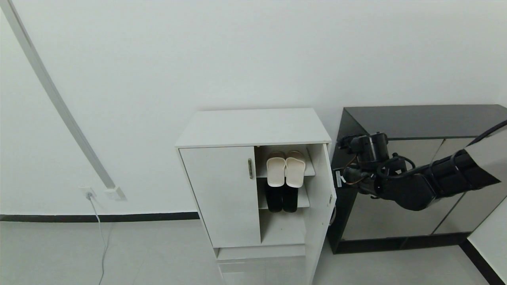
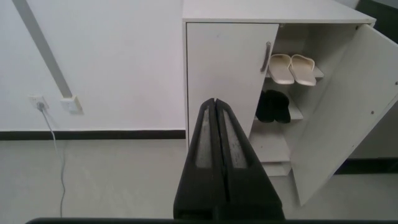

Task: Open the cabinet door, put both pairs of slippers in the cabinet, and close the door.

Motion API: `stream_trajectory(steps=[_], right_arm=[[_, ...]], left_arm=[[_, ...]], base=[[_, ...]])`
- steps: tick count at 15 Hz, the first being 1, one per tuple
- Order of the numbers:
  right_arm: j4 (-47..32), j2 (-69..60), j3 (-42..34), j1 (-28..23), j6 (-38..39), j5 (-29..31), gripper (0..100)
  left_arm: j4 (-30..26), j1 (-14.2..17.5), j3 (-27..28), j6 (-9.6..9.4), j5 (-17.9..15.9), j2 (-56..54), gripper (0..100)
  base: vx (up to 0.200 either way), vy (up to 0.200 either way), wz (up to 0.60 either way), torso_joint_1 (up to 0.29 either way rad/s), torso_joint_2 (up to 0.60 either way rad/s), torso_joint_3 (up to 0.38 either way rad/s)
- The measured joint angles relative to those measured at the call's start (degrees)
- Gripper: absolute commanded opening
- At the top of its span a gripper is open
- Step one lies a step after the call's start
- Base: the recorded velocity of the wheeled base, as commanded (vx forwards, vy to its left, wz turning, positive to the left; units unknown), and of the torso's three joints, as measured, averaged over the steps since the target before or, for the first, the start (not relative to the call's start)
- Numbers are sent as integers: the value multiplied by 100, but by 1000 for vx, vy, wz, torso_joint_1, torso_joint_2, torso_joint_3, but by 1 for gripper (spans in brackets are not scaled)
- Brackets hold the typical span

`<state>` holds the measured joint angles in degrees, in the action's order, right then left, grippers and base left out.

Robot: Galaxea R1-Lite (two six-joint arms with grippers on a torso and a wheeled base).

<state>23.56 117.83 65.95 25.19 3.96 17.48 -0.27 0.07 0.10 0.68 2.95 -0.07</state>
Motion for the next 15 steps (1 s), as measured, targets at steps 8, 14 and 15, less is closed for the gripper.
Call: stream_trajectory(steps=[8,14,15], right_arm=[[703,488,-5,122,85,-577,0],[1677,623,-324,408,536,-1414,0],[2121,634,-440,430,534,-1537,0]], left_arm=[[0,0,0,5,2,0,0],[0,0,0,5,9,0,0],[0,0,0,7,17,0,0]], base=[[0,0,0,0,0,0],[0,0,0,0,0,0],[0,0,0,0,0,0]])
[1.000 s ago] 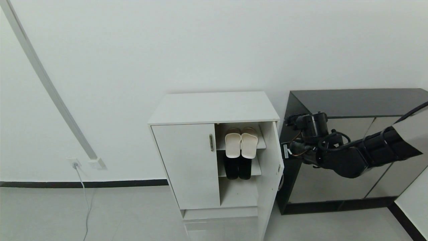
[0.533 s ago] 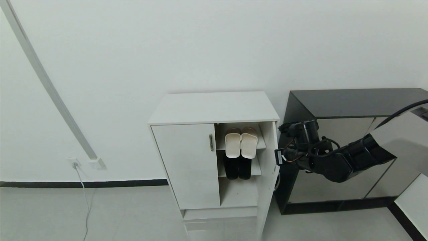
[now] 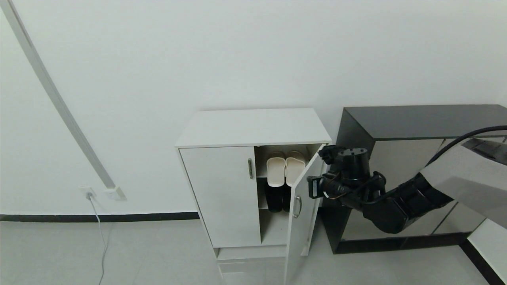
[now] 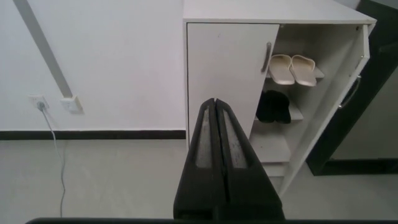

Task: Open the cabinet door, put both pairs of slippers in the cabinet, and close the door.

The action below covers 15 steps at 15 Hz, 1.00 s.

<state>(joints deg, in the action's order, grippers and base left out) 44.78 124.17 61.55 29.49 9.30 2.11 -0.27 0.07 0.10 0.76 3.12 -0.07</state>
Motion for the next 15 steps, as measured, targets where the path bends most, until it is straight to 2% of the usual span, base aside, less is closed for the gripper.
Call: stream_trajectory(steps=[2,4,6,9,12,15], right_arm=[[952,-15,-445,17,-52,-277,0],[1437,-110,-987,17,-123,-601,0],[1591,-258,-1552,6,-180,-985,0],[1648,-384,-1963,-9,-194,-1053,0],[1749,-391,-2157,17,-200,-1056,0],[1769,-258,-2010,44,-197,-1047,0]], left_arm=[[-5,0,0,-43,-11,0,0],[-13,0,1,-91,-66,0,0],[-27,0,9,-100,-83,0,0],[-24,0,9,-100,-85,0,0],[-9,0,0,-98,-80,0,0],[-5,0,-2,-100,-78,0,0]], base=[[0,0,0,0,0,0],[100,0,0,-1,1,-1],[200,0,0,-7,0,2],[200,0,0,6,2,6],[0,0,0,0,0,0],[0,0,0,0,0,0]])
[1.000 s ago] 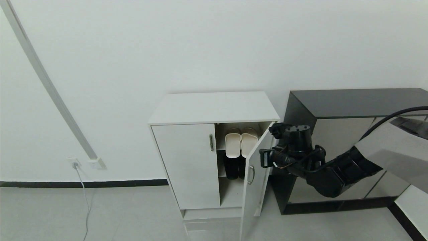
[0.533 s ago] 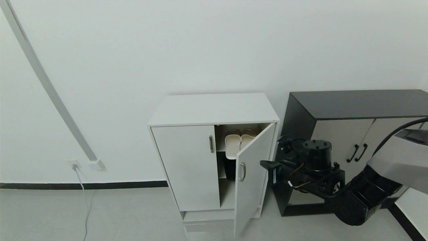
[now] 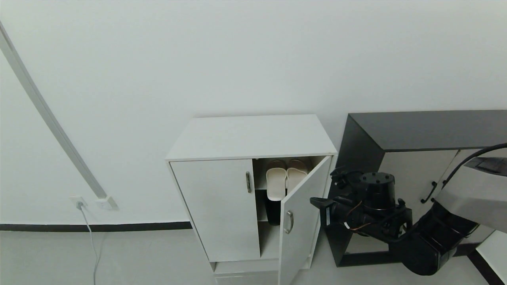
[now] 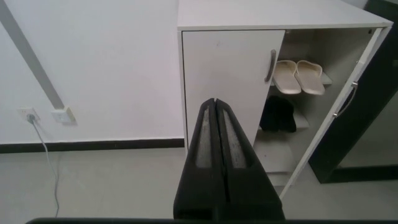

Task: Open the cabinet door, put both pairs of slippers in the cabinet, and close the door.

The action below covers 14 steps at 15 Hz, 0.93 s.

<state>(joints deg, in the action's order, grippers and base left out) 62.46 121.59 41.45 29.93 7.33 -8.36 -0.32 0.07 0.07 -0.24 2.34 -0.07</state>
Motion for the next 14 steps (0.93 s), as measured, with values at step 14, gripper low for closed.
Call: stream_trajectory(steps=[14], right_arm=[[-67,1404,1974,-132,9,188,0]], left_arm=[[-4,0,2,-13,-2,0,0]], base=[[0,0,0,0,0,0]])
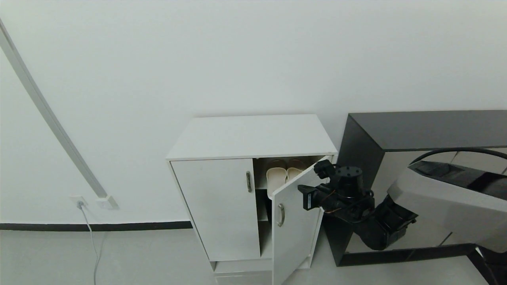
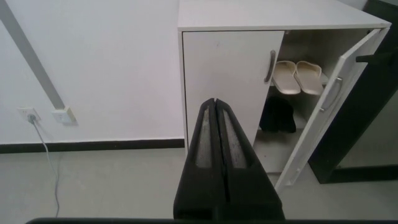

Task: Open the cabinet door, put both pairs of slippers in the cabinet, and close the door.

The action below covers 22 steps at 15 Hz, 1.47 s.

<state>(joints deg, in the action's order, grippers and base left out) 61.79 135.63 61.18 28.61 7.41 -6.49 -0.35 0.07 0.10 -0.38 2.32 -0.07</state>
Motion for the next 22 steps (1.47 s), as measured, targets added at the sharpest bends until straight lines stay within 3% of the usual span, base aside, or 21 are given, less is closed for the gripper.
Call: stream_trajectory(steps=[12,22], right_arm=[[-972,1112,2321,-191,-117,378,0],[-1537,1445,3250,-325,-128,414,0]], left_arm=[[0,0,0,-6,22,0,0],[0,0,0,2,22,0,0]], base=[[0,0,0,0,0,0],[0,0,0,0,0,0]])
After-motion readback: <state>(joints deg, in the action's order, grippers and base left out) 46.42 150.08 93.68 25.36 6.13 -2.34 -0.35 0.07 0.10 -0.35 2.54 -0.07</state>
